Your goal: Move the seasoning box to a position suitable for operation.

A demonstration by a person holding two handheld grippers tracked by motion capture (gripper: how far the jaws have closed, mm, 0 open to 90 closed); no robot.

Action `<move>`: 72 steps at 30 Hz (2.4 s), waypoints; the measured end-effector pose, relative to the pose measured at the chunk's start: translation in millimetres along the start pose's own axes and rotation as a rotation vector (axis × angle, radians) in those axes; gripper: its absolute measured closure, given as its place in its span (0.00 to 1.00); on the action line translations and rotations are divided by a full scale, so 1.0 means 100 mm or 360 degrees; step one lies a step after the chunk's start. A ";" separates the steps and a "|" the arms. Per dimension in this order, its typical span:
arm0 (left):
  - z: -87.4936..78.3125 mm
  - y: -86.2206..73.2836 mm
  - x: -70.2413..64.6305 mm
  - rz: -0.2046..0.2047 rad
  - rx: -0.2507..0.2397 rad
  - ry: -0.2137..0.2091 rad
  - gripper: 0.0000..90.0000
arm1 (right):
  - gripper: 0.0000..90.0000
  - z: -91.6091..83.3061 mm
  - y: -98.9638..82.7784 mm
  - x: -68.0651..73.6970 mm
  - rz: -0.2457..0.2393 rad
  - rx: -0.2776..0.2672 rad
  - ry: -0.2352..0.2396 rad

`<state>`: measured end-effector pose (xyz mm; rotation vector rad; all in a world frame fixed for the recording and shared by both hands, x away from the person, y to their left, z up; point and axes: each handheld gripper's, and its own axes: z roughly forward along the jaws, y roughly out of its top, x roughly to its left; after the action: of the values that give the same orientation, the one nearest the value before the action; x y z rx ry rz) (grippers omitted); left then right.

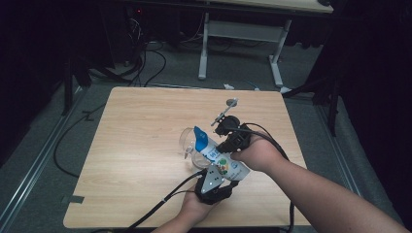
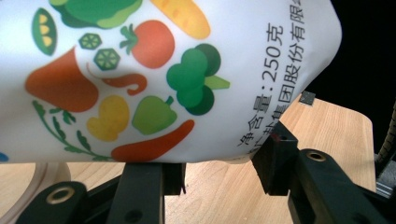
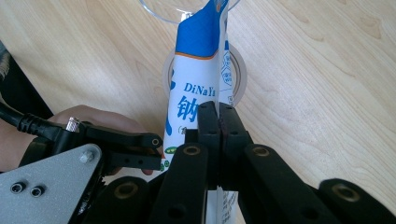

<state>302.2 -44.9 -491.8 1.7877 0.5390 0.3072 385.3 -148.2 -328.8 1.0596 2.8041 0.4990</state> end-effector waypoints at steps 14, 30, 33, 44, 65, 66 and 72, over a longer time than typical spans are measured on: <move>0.00 0.01 0.01 0.0006 0.0001 0.0011 0.66 | 1.00 0.00 0.05 -0.01 -0.0019 0.0039 0.0008; 0.00 0.02 0.03 -0.0004 -0.0010 0.0018 0.66 | 1.00 -0.01 0.11 -0.02 -0.0027 0.0079 0.0020; 0.00 0.02 0.03 -0.0005 -0.0010 0.0017 0.66 | 1.00 0.00 0.12 -0.03 -0.0025 0.0081 0.0021; 0.00 0.02 0.03 -0.0008 -0.0017 0.0020 0.66 | 1.00 -0.01 0.13 -0.03 -0.0037 0.0095 0.0024; 0.02 0.03 0.02 -0.0030 -0.0025 0.0010 0.66 | 1.00 0.00 0.14 -0.03 -0.0041 0.0095 0.0018; 0.02 0.03 0.02 -0.0029 -0.0025 0.0011 0.66 | 1.00 0.00 0.14 -0.03 -0.0041 0.0095 0.0018; 0.02 0.03 0.02 -0.0031 -0.0025 0.0010 0.66 | 1.00 0.01 0.14 -0.03 -0.0051 0.0098 0.0011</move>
<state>305.4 -46.4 -489.6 1.7657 0.5571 0.3029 396.8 -140.1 -325.0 1.0237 2.8551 0.4162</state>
